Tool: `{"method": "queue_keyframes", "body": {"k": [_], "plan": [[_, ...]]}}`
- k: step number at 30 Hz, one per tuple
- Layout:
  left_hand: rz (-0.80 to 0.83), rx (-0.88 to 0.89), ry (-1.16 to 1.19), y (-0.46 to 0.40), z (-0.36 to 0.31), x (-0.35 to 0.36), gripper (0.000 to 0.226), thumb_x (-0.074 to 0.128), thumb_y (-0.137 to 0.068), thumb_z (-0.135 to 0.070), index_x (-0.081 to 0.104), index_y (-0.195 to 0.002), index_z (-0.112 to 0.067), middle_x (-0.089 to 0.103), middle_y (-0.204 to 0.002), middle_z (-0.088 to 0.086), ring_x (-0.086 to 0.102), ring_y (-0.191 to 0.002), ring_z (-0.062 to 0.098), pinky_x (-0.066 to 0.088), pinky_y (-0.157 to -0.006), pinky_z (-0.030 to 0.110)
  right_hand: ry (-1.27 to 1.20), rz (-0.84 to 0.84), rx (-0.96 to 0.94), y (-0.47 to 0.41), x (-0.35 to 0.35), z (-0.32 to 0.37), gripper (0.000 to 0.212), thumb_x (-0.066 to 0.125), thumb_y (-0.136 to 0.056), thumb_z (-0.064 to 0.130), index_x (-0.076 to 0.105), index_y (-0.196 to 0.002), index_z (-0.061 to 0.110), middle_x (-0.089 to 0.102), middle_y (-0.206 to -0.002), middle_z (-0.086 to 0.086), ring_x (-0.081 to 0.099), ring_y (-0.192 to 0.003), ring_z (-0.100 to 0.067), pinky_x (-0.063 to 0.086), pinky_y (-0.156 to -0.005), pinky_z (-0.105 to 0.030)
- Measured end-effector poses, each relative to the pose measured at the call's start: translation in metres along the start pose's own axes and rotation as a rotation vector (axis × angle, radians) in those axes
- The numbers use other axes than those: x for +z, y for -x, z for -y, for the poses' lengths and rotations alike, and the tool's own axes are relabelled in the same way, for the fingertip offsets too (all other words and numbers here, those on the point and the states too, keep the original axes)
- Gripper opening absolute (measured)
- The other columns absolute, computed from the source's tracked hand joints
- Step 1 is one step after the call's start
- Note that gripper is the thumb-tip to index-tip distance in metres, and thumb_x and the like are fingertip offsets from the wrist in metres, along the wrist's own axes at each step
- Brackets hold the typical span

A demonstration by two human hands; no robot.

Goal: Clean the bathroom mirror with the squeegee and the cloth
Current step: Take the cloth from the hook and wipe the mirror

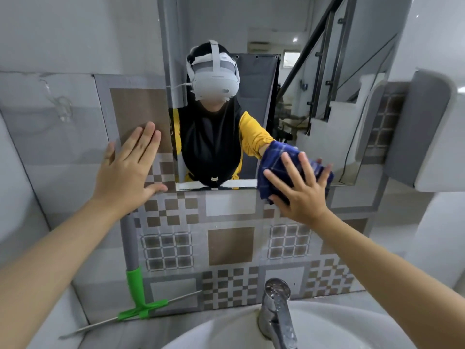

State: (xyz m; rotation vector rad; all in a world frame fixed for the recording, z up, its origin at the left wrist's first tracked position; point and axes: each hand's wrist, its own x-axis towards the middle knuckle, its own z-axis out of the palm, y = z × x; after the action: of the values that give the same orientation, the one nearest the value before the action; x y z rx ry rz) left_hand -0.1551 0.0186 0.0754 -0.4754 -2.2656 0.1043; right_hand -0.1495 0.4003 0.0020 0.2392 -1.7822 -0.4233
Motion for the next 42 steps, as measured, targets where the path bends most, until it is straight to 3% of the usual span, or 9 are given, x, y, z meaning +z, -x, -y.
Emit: {"method": "queue_keyframes", "body": {"k": [4,8,12,17,24,28,36,40,42], "plan": [[0.004,-0.015,0.0,0.0,-0.004,0.0,0.113,0.073,-0.063,-0.051,0.007,-0.148,-0.015,0.004,-0.156,0.002,0.005,-0.142,0.019,0.012,-0.109,0.055,-0.184,0.168,0.345,0.031,-0.003,-0.023,0.058,0.04,-0.092,0.055,0.021,-0.146,0.042,0.012,-0.158,-0.008,0.001,-0.145,-0.041,0.025,-0.099,-0.075],[0.0,-0.018,0.009,0.0,-0.005,-0.001,0.113,0.075,-0.063,-0.047,0.008,-0.147,-0.013,0.004,-0.156,0.003,0.005,-0.142,0.02,0.012,-0.109,0.056,-0.374,0.237,0.86,0.037,-0.013,-0.014,0.063,0.027,-0.09,0.057,0.0,-0.146,0.05,-0.013,-0.161,0.001,-0.018,-0.145,-0.031,0.004,-0.108,-0.072],[0.002,-0.026,0.017,0.0,-0.007,-0.001,0.114,0.075,-0.063,-0.046,0.008,-0.147,-0.013,0.003,-0.156,0.003,0.004,-0.142,0.02,0.013,-0.109,0.057,-0.499,0.12,1.154,0.003,-0.017,0.012,0.062,0.027,-0.093,0.052,0.007,-0.15,0.039,-0.011,-0.161,-0.003,-0.014,-0.146,-0.034,0.002,-0.108,-0.069],[0.008,-0.026,0.022,0.0,-0.007,0.0,0.113,0.075,-0.063,-0.046,0.007,-0.147,-0.013,0.003,-0.156,0.003,0.002,-0.142,0.019,0.011,-0.109,0.056,-0.494,0.048,1.335,-0.037,-0.016,0.047,0.063,0.02,-0.093,0.053,0.014,-0.151,0.03,-0.001,-0.162,-0.01,0.002,-0.145,-0.042,0.011,-0.105,-0.072],[0.011,-0.024,0.013,0.0,-0.006,0.0,0.113,0.074,-0.064,-0.047,0.006,-0.147,-0.013,0.002,-0.156,0.003,0.004,-0.142,0.021,0.012,-0.109,0.057,-0.541,0.056,1.225,-0.065,-0.022,0.119,0.065,0.025,-0.092,0.051,0.015,-0.151,0.028,-0.002,-0.161,-0.014,-0.003,-0.143,-0.045,0.006,-0.101,-0.076],[0.016,-0.023,0.017,0.0,-0.006,0.001,0.114,0.075,-0.064,-0.047,0.005,-0.148,-0.014,0.001,-0.156,0.002,0.005,-0.143,0.022,0.009,-0.109,0.054,-0.601,0.096,1.081,-0.074,-0.024,0.162,0.063,0.031,-0.093,0.052,0.01,-0.15,0.032,-0.006,-0.161,-0.012,-0.01,-0.144,-0.04,0.003,-0.1,-0.077],[0.017,-0.028,0.047,0.0,-0.004,0.0,0.113,0.077,-0.066,-0.039,0.003,-0.148,-0.017,-0.006,-0.155,-0.003,0.0,-0.143,0.016,0.009,-0.11,0.053,-0.538,0.136,0.729,-0.074,-0.023,0.208,0.061,0.051,-0.091,0.049,0.024,-0.145,0.04,0.006,-0.158,-0.006,-0.003,-0.145,-0.037,0.004,-0.099,-0.079],[0.04,0.021,0.206,-0.002,-0.002,-0.004,0.102,0.066,-0.076,-0.043,-0.002,-0.147,-0.019,-0.012,-0.154,-0.005,-0.01,-0.142,0.017,0.001,-0.111,0.051,-0.561,0.155,0.579,-0.067,-0.022,0.201,0.056,0.048,-0.093,0.047,0.027,-0.145,0.042,0.004,-0.159,-0.003,-0.018,-0.146,-0.027,-0.001,-0.102,-0.075],[-0.022,0.025,0.372,0.001,-0.003,-0.009,0.083,0.063,-0.082,-0.035,0.015,-0.147,-0.018,0.005,-0.155,-0.003,0.003,-0.143,0.018,0.004,-0.112,0.046,-0.549,0.15,0.511,-0.065,-0.021,0.2,0.053,0.049,-0.093,0.045,0.033,-0.143,0.041,0.008,-0.158,-0.002,-0.017,-0.146,-0.026,0.0,-0.102,-0.075]]}}
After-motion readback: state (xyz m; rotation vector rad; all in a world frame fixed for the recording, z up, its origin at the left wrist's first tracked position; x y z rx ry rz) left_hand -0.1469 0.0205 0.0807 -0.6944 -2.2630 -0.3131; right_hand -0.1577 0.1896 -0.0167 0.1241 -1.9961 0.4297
